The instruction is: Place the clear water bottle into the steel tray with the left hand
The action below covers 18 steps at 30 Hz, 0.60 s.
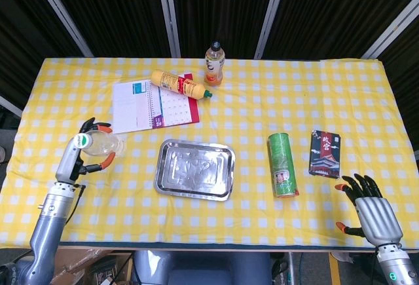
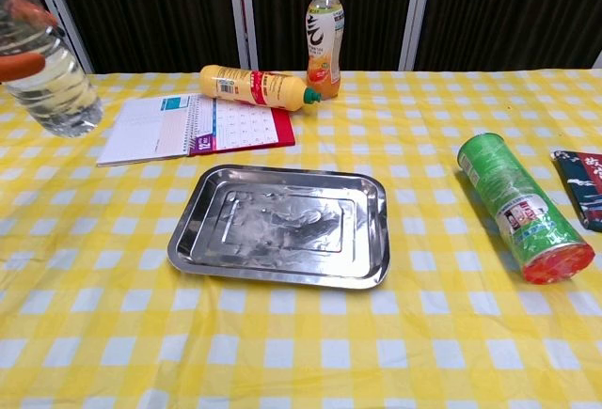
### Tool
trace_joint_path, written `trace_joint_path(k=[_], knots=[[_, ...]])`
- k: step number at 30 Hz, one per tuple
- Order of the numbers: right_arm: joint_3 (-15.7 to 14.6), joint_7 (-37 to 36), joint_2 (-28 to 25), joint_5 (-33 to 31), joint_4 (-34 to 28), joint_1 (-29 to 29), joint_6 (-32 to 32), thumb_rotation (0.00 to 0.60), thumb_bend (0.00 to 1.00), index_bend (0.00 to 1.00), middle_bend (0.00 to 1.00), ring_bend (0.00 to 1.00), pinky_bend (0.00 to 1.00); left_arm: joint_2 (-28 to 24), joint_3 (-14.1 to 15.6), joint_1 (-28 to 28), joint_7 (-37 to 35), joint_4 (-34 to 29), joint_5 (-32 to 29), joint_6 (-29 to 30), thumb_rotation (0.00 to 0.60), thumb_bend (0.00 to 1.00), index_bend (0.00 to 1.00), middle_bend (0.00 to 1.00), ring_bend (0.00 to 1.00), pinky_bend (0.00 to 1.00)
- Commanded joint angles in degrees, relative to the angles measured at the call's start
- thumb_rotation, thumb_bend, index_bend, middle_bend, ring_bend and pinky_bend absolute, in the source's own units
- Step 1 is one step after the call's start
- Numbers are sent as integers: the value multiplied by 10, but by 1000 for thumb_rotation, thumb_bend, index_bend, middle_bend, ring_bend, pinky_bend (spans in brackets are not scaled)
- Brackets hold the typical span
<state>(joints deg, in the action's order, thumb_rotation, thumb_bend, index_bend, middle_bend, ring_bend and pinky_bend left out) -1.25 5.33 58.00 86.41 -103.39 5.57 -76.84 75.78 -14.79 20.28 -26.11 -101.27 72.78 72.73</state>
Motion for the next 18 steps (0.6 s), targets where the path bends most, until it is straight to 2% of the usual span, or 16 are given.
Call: trace_joint_path(k=[1, 8, 10, 11, 14, 18], knots=[[-1, 0, 0, 2, -1, 0, 1, 600, 158, 268, 149, 42, 19, -37, -20, -35, 34, -17, -20, 61, 600, 491, 540, 211, 0, 0], [-5, 8, 5, 0, -4, 5, 14, 600, 157, 268, 149, 42, 19, -159, -65, -128, -75, -27, -15, 170, 600, 493, 541, 212, 0, 0], [-6, 11, 6, 0, -6, 6, 17, 600, 157, 268, 149, 42, 19, -189, -79, -148, -115, -25, -27, 181, 600, 493, 541, 212, 0, 0], [-7, 12, 7, 1, -7, 6, 18, 600, 157, 268, 149, 42, 19, -202, -87, -157, -139, -23, -40, 177, 600, 493, 541, 211, 0, 0], [-8, 12, 8, 5, -12, 8, 20, 600, 158, 268, 149, 42, 19, -222, -80, -157, -179, -10, -51, 126, 600, 493, 541, 210, 0, 0], [-11, 10, 6, 11, -15, 10, 23, 600, 158, 268, 149, 42, 19, -186, -78, -122, -206, 25, -70, 60, 600, 492, 541, 208, 0, 0]])
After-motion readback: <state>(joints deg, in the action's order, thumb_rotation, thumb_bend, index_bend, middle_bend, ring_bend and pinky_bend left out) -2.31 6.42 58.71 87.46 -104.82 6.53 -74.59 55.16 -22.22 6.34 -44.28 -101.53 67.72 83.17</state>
